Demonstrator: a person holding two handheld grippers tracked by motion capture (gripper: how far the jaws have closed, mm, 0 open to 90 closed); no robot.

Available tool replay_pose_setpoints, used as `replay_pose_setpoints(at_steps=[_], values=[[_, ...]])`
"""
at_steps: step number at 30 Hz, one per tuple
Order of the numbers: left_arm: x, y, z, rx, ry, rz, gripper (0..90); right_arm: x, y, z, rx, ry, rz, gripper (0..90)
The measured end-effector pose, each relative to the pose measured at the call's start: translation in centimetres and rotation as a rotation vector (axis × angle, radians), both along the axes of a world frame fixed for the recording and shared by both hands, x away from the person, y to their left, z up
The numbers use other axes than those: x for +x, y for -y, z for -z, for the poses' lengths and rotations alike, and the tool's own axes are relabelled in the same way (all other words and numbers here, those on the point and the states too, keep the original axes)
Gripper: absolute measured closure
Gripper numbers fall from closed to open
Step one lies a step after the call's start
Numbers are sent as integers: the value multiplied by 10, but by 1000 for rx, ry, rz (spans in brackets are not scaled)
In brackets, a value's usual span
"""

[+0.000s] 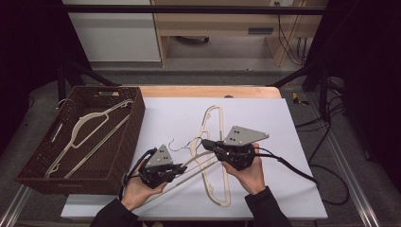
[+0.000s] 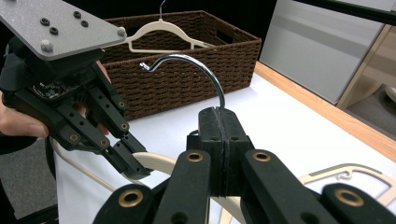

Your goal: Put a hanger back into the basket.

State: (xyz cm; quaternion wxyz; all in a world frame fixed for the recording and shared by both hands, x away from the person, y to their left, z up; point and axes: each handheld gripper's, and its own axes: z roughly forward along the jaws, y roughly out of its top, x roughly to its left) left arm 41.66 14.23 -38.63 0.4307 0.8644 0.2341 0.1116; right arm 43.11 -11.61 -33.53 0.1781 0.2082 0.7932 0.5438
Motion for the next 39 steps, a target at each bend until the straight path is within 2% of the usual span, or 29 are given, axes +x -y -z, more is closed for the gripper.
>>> replay_pose_setpoints(at_steps=[2, 5, 6, 7, 8, 9, 10, 11, 14, 15, 16, 17, 18, 19, 20, 22, 23, 24, 26, 27, 29, 31, 32, 33, 34, 36, 37, 38, 39], values=[[-1, -1, -2, -5, 3, -2, 868, -3, 3, 0, 10, 4, -5, 900], [-2, -7, -13, -23, 20, -26, 868, -10, 16, -2, 20, 7, 11, 820], [-2, -7, -13, -23, 20, -26, 868, -10, 16, -2, 20, 7, 11, 820], [-3, -11, -21, -39, 30, -41, 867, -13, 26, -2, 24, 3, 34, 748], [-3, -11, -21, -39, 30, -41, 868, -13, 26, -2, 24, 3, 34, 748], [-4, -14, -26, -49, 34, -48, 868, -16, 37, 0, 31, -8, 62, 672], [-4, -17, -32, -62, 40, -56, 868, -16, 37, 0, 31, -8, 62, 672], [-6, -23, -44, -76, 50, -65, 868, -19, 49, 3, 38, -15, 110, 564], [-10, -31, -64, -74, 79, -71, 868, -21, 63, 7, 34, -22, 172, 437], [-10, -31, -64, -74, 79, -71, 868, -21, 63, 7, 34, -22, 172, 437], [-11, -34, -73, -76, 87, -72, 868, -22, 73, 12, 30, -36, 215, 381], [-11, -37, -79, -74, 94, -69, 868, -22, 73, 12, 30, -36, 215, 381], [-10, -45, -92, -83, 104, -70, 867, -22, 81, 17, 28, -46, 244, 330], [-10, -45, -92, -83, 104, -70, 867, -22, 81, 17, 28, -46, 244, 330], [-8, -53, -103, -82, 124, -63, 867, -22, 88, 23, 26, -57, 279, 265], [-5, -63, -113, -82, 124, -64, 867, -22, 95, 30, 26, -64, 310, 209], [-5, -63, -113, -82, 124, -64, 867, -22, 98, 33, 30, -69, 325, 182], [-1, -74, -121, -80, 132, -74, 867, -22, 101, 36, 28, -71, 335, 165], [3, -87, -128, -70, 137, -96, 867, -23, 106, 40, 26, -81, 356, 146], [3, -87, -128, -70, 137, -96, 867, -23, 108, 43, 27, -82, 362, 141], [9, -101, -133, -83, 131, -119, 867, -23, 110, 44, 28, -85, 366, 138], [19, -125, -138, -88, 121, -137, 868, -24, 116, 48, 25, -91, 386, 128], [19, -125, -138, -88, 121, -137, 867, -24, 116, 48, 25, -91, 386, 128], [26, -139, -139, -69, 125, -149, 867, -24, 119, 49, 27, -96, 393, 122], [26, -139, -139, -69, 125, -149, 867, -25, 120, 49, 30, -96, 398, 121], [36, -159, -138, -41, 127, -179, 867, -25, 121, 50, 25, -98, 402, 112], [36, -159, -138, -41, 127, -179, 867, -25, 121, 50, 25, -98, 402, 112], [42, -171, -136, -22, 123, -197, 867, -25, 121, 50, 25, -99, 404, 109], [42, -171, -136, -22, 123, -197, 867, -25, 121, 50, 25, -99, 404, 109]])
